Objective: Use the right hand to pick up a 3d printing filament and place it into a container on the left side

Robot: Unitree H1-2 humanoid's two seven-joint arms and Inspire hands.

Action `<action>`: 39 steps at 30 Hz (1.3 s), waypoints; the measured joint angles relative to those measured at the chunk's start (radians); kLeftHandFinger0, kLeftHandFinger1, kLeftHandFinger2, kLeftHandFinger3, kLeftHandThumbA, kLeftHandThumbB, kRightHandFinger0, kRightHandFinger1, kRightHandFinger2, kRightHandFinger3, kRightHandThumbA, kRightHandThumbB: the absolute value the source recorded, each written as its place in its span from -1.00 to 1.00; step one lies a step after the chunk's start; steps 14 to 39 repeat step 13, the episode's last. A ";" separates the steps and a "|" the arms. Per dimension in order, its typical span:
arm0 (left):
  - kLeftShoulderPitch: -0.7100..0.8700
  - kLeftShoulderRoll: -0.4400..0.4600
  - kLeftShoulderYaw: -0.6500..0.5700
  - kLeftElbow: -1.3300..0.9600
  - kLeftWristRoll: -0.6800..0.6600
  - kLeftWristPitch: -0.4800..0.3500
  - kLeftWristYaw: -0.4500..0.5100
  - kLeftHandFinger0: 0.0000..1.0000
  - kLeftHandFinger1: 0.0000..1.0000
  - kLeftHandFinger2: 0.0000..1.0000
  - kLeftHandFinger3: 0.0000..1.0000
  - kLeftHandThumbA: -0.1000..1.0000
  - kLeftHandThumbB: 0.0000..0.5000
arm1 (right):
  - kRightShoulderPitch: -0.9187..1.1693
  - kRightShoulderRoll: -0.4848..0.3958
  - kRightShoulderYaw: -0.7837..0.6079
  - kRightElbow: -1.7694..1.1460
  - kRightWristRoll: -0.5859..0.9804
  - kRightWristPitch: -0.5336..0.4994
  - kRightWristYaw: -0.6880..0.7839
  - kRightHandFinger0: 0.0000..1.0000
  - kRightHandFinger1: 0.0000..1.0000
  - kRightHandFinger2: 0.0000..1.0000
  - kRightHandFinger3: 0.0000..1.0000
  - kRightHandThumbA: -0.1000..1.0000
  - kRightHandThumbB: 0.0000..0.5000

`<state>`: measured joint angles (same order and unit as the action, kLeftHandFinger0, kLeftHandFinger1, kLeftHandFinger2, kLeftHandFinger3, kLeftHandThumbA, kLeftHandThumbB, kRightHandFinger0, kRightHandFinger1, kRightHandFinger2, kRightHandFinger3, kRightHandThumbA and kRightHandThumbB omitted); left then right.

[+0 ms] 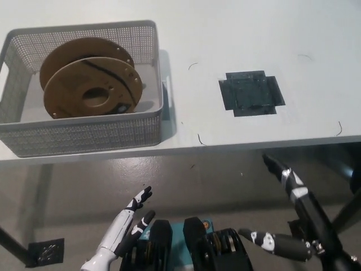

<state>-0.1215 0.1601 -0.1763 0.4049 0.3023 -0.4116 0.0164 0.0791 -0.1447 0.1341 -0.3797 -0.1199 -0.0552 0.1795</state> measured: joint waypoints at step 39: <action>-0.002 -0.002 -0.005 -0.005 0.006 -0.001 0.000 1.00 1.00 1.00 1.00 1.00 -0.21 | -0.024 0.063 -0.024 0.406 0.005 -0.174 -0.047 1.00 1.00 1.00 1.00 1.00 -0.44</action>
